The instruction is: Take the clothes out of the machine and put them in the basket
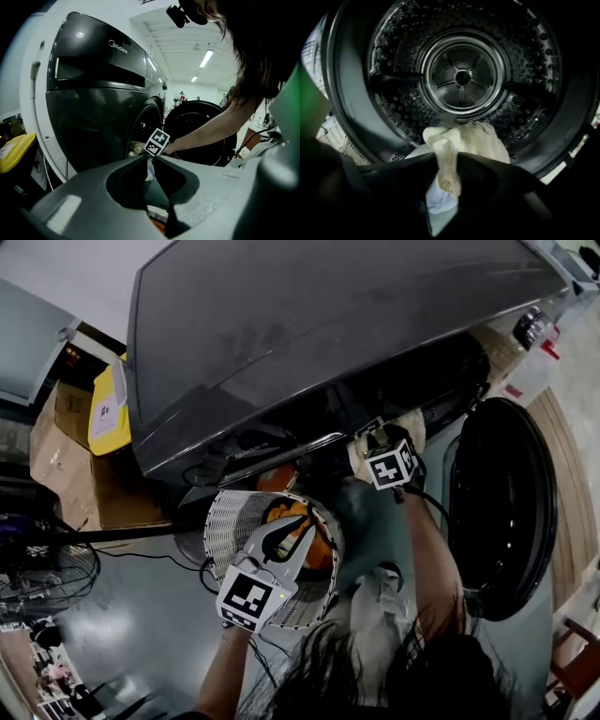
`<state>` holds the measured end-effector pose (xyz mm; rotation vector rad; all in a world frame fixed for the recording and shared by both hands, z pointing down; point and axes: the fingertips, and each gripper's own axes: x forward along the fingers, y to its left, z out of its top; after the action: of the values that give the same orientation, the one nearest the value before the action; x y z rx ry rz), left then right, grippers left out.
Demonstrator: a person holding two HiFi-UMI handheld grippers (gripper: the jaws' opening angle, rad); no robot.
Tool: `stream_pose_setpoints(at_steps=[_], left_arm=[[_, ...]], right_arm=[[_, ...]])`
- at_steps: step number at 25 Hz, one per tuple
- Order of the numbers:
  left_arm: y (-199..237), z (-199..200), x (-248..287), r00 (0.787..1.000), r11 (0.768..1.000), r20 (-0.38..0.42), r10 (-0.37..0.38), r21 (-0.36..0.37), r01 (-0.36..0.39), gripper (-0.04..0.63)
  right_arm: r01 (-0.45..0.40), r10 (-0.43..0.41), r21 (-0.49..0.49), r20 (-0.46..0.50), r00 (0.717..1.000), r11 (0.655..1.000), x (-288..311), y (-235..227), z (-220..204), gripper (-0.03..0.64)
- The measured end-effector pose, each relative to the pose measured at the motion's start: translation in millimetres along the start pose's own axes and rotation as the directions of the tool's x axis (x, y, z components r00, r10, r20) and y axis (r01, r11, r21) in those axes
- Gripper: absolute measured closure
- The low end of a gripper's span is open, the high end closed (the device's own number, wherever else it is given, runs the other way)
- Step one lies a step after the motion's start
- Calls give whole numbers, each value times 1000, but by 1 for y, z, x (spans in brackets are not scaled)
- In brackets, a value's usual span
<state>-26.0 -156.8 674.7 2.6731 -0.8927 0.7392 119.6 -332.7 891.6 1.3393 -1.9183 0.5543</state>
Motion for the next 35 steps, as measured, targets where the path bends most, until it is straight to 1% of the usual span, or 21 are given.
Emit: stream_pose_setpoints(at_steps=[2, 3, 6, 11, 13, 18, 24, 27, 31, 35], left_arm=[[5, -1, -5, 1000, 1000, 4, 16, -19, -16, 555], [5, -2, -8, 1000, 999, 4, 19, -34, -19, 555], [3, -1, -17, 1000, 998, -8, 14, -68, -14, 555], [-8, 19, -25, 1000, 998, -25, -19, -53, 17, 551], [-14, 31, -28, 999, 998, -25, -36, -47, 34, 549], [-32, 60, -36, 996, 997, -33, -78, -26, 77, 535], [-54, 86, -50, 993, 994, -47, -107, -8, 107, 491], [-64, 99, -58, 992, 993, -54, -113, 10, 114, 489], [-79, 120, -67, 993, 994, -47, -110, 20, 111, 488], [-90, 141, -77, 992, 992, -48, -119, 27, 120, 462]], right_arm=[[23, -24, 45, 22, 999, 999, -5, -5, 4, 561], [23, -25, 74, 38, 999, 997, -10, -6, 6, 572], [-4, -11, 150, 100, 995, 989, -30, -4, 13, 575], [-39, -14, 278, 186, 982, 960, -80, -9, 27, 575], [-55, -12, 312, 208, 978, 948, -105, -8, 31, 577], [-99, 17, 335, 239, 971, 937, -162, 1, 36, 577], [-154, 57, 344, 275, 960, 926, -233, 13, 49, 577], [-177, 71, 367, 283, 956, 913, -266, 15, 58, 577], [-203, 86, 414, 283, 955, 888, -307, 16, 62, 577], [-219, 97, 419, 293, 951, 881, -346, 15, 78, 577]])
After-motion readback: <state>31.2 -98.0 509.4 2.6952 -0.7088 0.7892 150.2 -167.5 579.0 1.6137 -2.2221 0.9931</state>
